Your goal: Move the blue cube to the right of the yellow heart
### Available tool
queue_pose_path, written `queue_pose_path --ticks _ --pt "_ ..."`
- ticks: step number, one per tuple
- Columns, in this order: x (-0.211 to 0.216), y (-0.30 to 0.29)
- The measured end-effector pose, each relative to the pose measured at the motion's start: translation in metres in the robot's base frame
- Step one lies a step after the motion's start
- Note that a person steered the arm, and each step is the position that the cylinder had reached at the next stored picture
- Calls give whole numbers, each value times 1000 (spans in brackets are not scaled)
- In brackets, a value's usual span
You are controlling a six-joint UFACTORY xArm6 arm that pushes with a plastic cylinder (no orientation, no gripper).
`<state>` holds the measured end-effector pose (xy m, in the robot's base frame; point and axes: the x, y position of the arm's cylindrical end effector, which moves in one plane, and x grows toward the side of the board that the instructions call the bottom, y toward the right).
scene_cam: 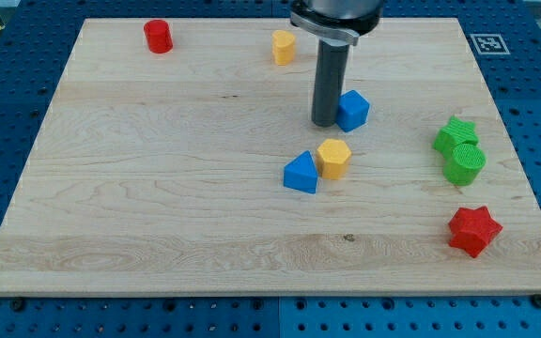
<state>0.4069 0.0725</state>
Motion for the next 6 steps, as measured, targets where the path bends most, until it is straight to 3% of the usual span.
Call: queue_pose_path --ticks 2,4,6 --pt "-37 66" --pt "5 74" --pt "-105 99"
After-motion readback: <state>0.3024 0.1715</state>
